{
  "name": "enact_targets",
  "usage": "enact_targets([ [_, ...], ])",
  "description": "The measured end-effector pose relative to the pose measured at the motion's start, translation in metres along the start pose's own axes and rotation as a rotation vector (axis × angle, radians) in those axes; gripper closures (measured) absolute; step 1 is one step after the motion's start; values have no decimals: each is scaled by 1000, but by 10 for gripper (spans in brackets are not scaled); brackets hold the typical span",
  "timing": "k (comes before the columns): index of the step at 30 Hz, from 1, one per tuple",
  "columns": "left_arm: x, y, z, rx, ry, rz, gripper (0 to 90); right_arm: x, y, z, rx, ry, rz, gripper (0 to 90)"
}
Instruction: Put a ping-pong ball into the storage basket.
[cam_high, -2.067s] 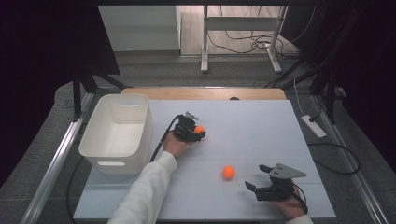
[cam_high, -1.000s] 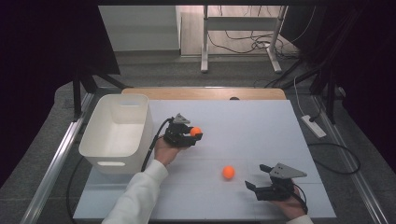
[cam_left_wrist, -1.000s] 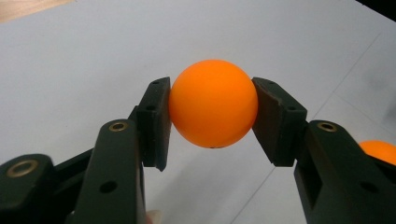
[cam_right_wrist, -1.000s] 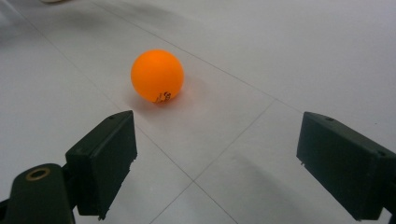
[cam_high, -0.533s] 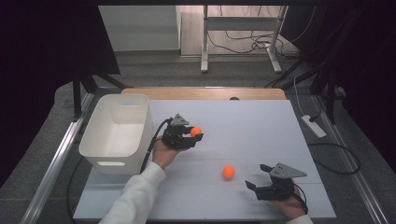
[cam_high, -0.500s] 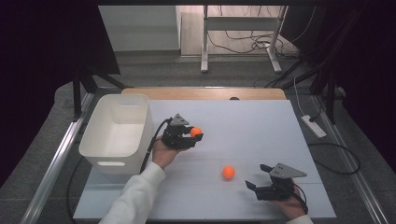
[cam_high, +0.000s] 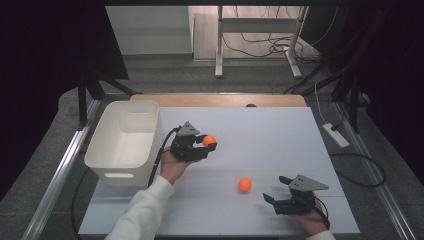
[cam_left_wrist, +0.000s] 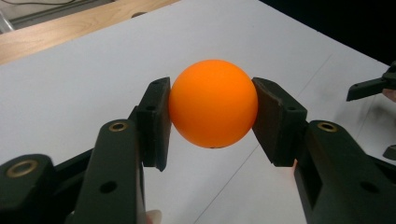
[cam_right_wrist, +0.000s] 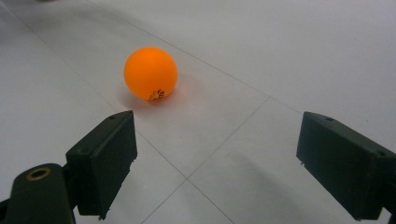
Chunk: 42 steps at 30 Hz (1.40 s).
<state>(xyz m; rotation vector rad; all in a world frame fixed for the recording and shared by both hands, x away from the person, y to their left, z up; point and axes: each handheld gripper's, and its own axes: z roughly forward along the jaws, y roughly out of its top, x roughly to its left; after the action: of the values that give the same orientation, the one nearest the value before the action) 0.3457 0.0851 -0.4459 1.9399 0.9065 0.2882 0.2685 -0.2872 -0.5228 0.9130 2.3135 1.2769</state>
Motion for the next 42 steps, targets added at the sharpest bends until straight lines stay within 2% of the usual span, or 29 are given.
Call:
enact_targets([
  [8,-8,1,-6,-9,9,34,506,-1,0,-1,-4,-6,5,120],
  [20,-12,1,-17,-36,24,49,506,-1,-1,0,-1,-6,1,120],
  [25,-13,0,-26,-66,23,46,506,0,-1,0,3,-4,-2,120],
  [30,-18,0,-31,-78,40,71,506,0,-1,0,5,-7,-4,120],
  [42,-16,6,-46,-122,23,57,506,1,-1,0,6,-5,-6,120],
])
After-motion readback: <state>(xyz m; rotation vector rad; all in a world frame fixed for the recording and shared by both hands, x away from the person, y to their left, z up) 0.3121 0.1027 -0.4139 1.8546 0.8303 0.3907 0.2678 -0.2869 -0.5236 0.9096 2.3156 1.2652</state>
